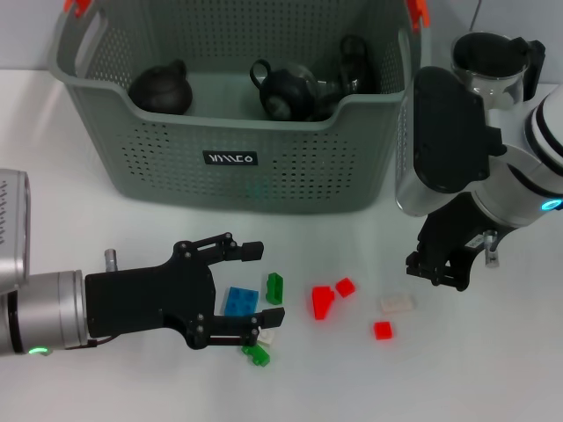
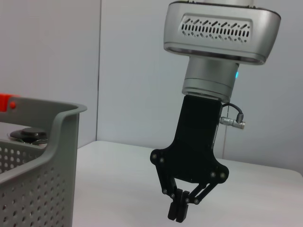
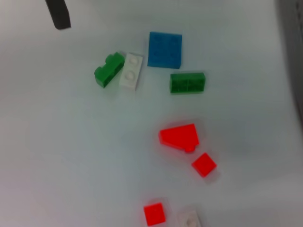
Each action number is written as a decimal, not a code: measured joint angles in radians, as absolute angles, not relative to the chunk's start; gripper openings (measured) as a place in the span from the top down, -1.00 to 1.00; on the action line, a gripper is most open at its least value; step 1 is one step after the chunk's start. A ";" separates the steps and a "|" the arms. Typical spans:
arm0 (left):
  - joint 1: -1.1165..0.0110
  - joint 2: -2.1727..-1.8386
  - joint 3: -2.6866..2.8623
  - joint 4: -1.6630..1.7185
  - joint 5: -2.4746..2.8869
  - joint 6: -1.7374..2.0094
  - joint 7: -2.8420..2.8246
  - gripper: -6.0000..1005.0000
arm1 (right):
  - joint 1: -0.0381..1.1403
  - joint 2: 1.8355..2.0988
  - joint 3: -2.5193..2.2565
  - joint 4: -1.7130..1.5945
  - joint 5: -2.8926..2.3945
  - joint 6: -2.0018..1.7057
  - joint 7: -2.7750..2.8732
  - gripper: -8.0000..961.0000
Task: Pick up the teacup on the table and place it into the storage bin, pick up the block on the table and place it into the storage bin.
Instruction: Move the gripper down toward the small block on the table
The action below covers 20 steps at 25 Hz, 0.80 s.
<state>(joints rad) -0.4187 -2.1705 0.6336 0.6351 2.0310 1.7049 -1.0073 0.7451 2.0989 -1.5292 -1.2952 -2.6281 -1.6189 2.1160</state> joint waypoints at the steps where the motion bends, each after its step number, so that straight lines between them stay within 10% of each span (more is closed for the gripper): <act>1: -0.419 -2.171 0.633 0.635 2.031 1.705 -1.007 -0.72 | 0.745 2.099 -1.527 -1.296 -2.629 -1.620 2.118 0.85; 20: -0.422 -2.171 0.634 0.631 2.031 1.697 -1.009 -0.72 | 0.830 2.103 -1.535 -0.959 -2.578 -1.462 2.046 0.19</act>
<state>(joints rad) -0.4219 -2.1706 0.6336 0.6307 2.0310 1.6966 -1.0095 0.8297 2.1032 -1.5349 -0.9595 -2.5777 -1.4625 2.0464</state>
